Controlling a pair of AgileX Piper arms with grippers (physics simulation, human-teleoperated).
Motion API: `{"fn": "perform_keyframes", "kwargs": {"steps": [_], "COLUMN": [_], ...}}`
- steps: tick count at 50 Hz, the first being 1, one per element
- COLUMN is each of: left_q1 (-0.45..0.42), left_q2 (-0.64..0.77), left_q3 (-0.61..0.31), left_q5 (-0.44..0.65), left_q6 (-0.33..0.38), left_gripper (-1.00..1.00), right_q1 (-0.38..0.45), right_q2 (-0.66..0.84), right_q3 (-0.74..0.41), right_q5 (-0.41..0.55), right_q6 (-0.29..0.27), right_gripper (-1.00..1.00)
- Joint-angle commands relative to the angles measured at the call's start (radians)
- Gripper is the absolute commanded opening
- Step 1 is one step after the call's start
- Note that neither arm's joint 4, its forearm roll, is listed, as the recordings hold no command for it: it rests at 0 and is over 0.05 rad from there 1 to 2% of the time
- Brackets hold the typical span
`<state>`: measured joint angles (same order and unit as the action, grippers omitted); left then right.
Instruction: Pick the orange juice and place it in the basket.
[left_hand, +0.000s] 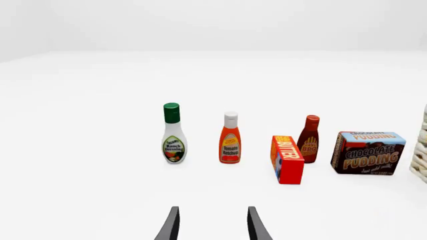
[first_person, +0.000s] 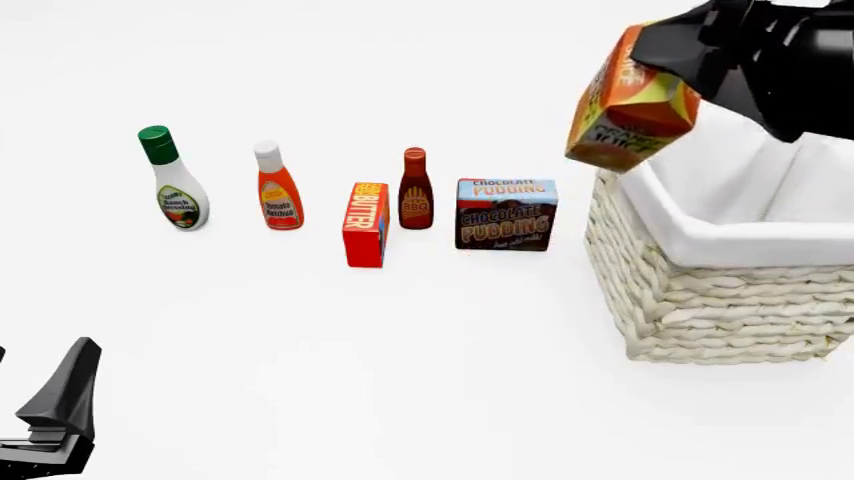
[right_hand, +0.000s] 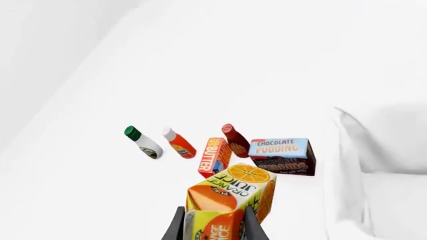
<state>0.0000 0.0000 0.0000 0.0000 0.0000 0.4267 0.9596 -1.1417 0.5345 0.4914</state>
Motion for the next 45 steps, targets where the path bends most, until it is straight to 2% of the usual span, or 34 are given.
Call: {"fn": "perform_keyframes", "kwargs": {"steps": [1,12,20,34,45], "left_q1": [0.000,0.000,0.000,0.000,0.000], "left_q2": [0.000,0.000,0.000,0.000,0.000], "left_q3": [0.000,0.000,0.000,0.000,0.000], "left_q5": [0.000,0.000,0.000,0.000,0.000], "left_q6": [0.000,0.000,0.000,0.000,0.000], "left_gripper": [1.00,1.00,1.00,1.00,1.00], "right_q1": [-0.065,-0.132,-0.205,-0.283,-0.335], "right_q2": [-0.010,0.001,0.030,0.054,0.041], "right_q3": [-0.092,-0.130,-0.199,-0.212,-0.222], "right_q5": [0.043,0.046,0.073,0.066,0.104], "right_q6": [-0.031,-0.042,-0.093,-0.089,-0.086], "right_gripper": [-1.00,-1.00,-1.00,-1.00,-1.00]}}
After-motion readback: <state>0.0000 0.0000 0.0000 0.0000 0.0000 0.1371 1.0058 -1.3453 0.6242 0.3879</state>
